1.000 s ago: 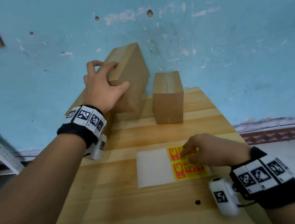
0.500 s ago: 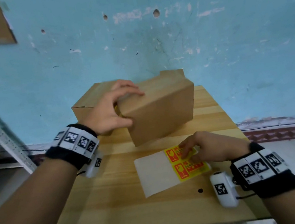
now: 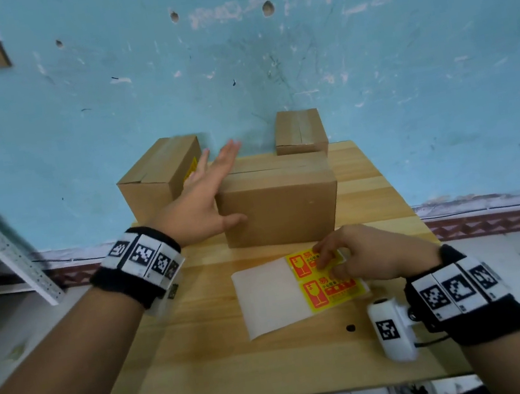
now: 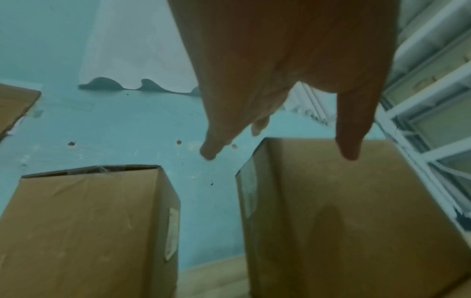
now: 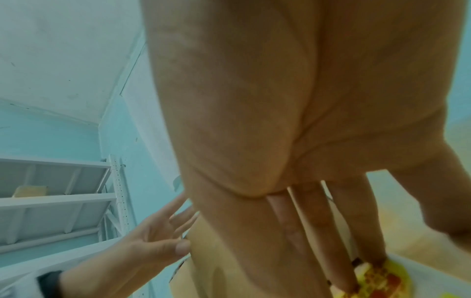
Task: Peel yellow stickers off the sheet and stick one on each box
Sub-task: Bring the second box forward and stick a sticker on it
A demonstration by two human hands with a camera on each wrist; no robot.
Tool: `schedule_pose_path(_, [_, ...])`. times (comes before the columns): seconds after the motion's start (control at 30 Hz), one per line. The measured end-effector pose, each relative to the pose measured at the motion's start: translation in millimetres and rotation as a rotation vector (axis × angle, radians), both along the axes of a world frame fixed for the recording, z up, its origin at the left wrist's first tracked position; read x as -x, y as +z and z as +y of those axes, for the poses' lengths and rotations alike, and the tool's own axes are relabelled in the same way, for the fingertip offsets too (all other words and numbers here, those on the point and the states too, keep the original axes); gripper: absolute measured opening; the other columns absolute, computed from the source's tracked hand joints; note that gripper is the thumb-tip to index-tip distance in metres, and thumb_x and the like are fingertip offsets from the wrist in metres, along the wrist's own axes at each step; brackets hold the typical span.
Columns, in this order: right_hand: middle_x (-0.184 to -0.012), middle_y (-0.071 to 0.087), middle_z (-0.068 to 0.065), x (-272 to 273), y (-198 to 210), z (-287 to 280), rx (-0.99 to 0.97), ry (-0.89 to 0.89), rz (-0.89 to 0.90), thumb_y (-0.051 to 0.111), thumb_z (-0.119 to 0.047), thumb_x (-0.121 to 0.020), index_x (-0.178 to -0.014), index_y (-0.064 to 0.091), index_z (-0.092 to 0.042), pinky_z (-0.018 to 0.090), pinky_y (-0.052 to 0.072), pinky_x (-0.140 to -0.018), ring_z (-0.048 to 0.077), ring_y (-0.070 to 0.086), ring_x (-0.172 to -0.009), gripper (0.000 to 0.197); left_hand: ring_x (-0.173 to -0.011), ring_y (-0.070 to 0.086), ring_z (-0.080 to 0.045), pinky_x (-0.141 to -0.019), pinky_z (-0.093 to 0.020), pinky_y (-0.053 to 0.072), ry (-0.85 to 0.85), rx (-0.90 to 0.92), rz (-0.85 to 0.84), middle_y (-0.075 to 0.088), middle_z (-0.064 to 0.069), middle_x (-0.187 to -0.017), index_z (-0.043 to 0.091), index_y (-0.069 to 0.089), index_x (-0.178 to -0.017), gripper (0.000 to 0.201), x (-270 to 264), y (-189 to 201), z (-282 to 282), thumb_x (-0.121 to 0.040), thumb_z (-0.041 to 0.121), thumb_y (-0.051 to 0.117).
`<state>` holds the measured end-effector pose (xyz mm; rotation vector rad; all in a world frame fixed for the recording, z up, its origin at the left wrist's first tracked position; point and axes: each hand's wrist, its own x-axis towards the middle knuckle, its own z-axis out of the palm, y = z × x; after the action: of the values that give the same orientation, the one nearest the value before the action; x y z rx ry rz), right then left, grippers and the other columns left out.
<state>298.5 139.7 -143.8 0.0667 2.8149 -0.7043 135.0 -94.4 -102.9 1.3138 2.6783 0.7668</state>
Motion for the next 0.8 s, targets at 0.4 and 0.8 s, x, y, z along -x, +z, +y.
schedule_pose_path(0.4, [-0.12, 0.062, -0.001, -1.7, 2.5, -16.0, -0.043, -0.066, 0.041, 0.067, -0.021, -0.09, -0.122, 0.07, -0.024, 0.028, 0.051, -0.083, 0.016, 0.06, -0.102, 0.032, -0.088, 0.049, -0.02, -0.07, -0.027, 0.039, 0.411, -0.094, 0.036, 0.031, -0.003, -0.111, 0.015, 0.025, -0.105, 0.06, -56.3, -18.0, -4.6, -0.081, 0.03, 0.078])
schedule_pose_path(0.8, [-0.114, 0.065, -0.007, -2.8, 2.9, -14.5, -0.011, -0.037, 0.072, 0.064, -0.019, -0.091, -0.119, 0.071, -0.023, 0.024, 0.047, -0.082, 0.011, 0.059, -0.102, 0.029, -0.1, 0.059, -0.023, -0.072, -0.033, 0.051, 0.425, 0.092, -0.369, 0.05, -0.01, -0.12, 0.014, 0.031, -0.124, 0.065, -39.5, -33.7, -10.5, -0.083, 0.04, 0.075])
